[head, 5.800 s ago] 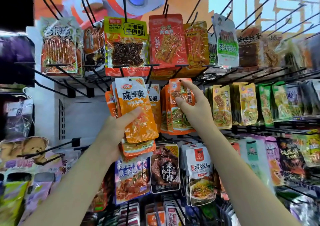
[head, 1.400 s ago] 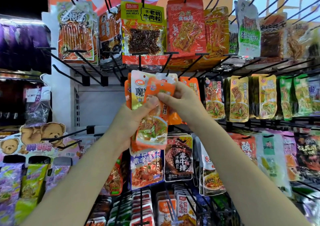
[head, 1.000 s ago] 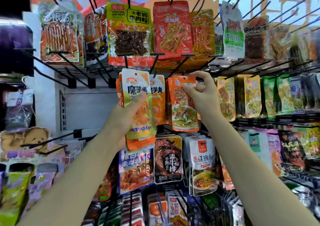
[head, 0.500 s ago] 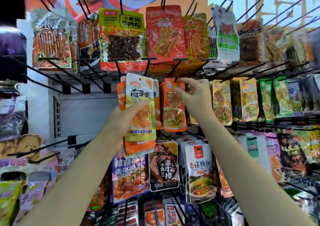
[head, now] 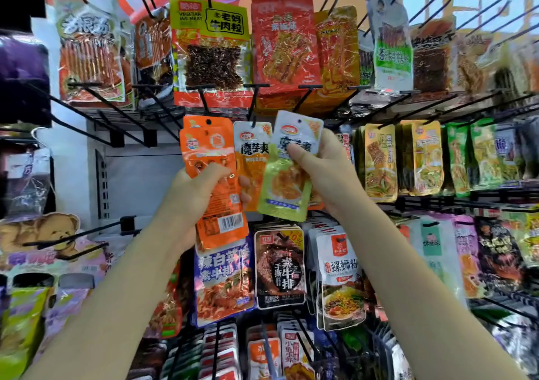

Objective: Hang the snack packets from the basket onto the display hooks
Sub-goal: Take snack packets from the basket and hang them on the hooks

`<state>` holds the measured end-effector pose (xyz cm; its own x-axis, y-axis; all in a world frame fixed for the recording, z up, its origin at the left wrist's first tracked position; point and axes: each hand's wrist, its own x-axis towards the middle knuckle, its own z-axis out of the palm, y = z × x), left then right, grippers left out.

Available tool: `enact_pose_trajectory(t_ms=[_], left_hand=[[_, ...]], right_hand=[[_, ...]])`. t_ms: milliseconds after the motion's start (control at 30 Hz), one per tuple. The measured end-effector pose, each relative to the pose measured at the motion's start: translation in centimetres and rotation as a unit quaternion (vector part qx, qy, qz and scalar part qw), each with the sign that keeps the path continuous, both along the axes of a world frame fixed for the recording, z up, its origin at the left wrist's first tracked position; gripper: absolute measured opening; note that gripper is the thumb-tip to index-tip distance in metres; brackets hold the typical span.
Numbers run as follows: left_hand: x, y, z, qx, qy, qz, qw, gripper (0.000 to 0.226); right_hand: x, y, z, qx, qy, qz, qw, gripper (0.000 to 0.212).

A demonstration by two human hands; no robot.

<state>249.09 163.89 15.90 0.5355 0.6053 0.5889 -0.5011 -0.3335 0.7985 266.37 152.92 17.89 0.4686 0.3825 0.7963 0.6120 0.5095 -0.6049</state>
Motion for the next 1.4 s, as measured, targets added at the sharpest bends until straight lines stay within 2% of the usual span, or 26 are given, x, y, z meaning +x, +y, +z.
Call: enact_pose_trajectory(t_ms=[67, 167, 267, 333, 467, 833, 1000, 1300, 1400], left_hand=[[-0.9, 0.8, -0.1, -0.013, -0.006, -0.006, 1.000, 0.016], [-1.6, 1.5, -0.3, -0.016, -0.018, -0.023, 0.999, 0.014], [-2.1, 1.8, -0.5, -0.017, -0.037, -0.039, 0.998, 0.015], [-2.5, 1.8, -0.6, -0.022, -0.047, -0.046, 0.998, 0.024], [-3.5, 1.8, -0.6, -0.024, -0.046, -0.048, 0.997, 0.039], [-7.0, 3.1, -0.5, -0.041, -0.070, -0.002, 0.997, 0.018], [-8.2, 3.9, -0.8, -0.051, -0.060, 0.004, 0.997, 0.021], [-8.7, 4.4, -0.8, -0.050, -0.050, -0.003, 0.997, 0.022], [-8.6, 4.5, -0.9, -0.052, -0.042, -0.005, 0.998, 0.022]], right_hand=[[0.5, -0.1, -0.3, 0.015, 0.012, 0.000, 1.000, 0.044], [0.5, 0.0, -1.1, 0.020, -0.023, -0.001, 1.000, 0.063], [0.0, 0.6, -1.4, 0.014, -0.071, 0.000, 0.997, 0.047], [-0.7, 1.0, -1.3, 0.013, -0.096, -0.007, 0.995, 0.036], [-2.1, 1.8, 0.0, 0.029, -0.119, -0.004, 0.992, 0.034], [-6.4, 6.2, 2.4, 0.009, -0.192, 0.002, 0.981, 0.038], [-7.9, 7.8, 2.9, 0.000, -0.151, 0.016, 0.988, 0.037], [-8.4, 8.3, 2.8, -0.024, -0.115, -0.030, 0.993, 0.044], [-7.9, 8.7, 2.2, -0.025, -0.110, -0.048, 0.992, 0.037]])
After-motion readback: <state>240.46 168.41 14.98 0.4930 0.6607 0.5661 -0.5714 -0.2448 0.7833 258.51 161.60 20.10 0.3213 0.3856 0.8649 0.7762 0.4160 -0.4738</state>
